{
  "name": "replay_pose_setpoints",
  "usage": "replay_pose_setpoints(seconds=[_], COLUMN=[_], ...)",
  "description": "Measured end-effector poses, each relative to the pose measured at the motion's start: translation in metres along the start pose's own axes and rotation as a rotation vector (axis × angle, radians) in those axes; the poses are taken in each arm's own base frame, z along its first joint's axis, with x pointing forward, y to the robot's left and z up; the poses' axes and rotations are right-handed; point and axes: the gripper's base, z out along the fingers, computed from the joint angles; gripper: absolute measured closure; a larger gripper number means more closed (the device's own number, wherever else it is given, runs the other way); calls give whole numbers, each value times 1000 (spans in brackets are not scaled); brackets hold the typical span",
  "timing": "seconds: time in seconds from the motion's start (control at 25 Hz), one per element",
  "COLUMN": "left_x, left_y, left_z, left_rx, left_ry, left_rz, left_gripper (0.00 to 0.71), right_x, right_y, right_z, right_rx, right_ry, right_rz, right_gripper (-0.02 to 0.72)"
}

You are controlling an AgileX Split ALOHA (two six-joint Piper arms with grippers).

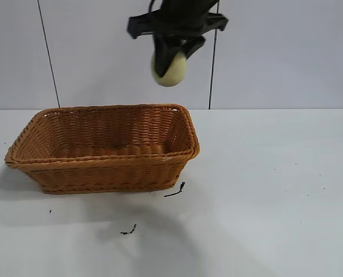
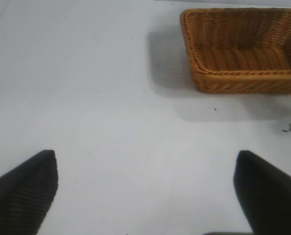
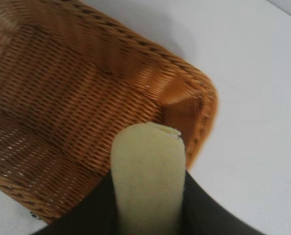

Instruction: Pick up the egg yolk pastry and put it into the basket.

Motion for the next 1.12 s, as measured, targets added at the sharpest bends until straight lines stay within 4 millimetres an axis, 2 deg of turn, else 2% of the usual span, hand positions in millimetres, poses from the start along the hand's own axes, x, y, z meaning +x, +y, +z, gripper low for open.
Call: replay_pose_setpoints(seconds=[0.16, 0.32, 0.48, 0.56, 0.6, 0.76, 0.8, 0.92, 1.12], left_x=[0, 0, 0, 0, 0, 0, 0, 0, 0], left_y=[0, 0, 0, 0, 0, 0, 0, 0, 0], left_z=[0, 0, 0, 0, 0, 0, 0, 0, 0], left_rx=[0, 0, 0, 0, 0, 0, 0, 0, 0], left_ry=[0, 0, 0, 0, 0, 0, 0, 0, 0], left_rz=[0, 0, 0, 0, 0, 0, 0, 0, 0], left_gripper=[14, 14, 14, 14, 14, 14, 14, 14, 14], right_x=[7, 19, 26, 26, 26, 24, 23, 16, -14], right_y=[28, 30, 29, 29, 29, 29, 29, 30, 24], right_z=[49, 93, 115, 117, 117, 114, 112, 99, 45], right_rx=[-29, -27, -21, -21, -21, -21, -21, -22, -21], right_ry=[19, 50, 62, 58, 52, 40, 37, 19, -77], right_rz=[-43, -49, -51, -51, -51, -50, -50, -51, -42], right_gripper=[538, 538, 536, 503, 454, 125, 78, 25, 10])
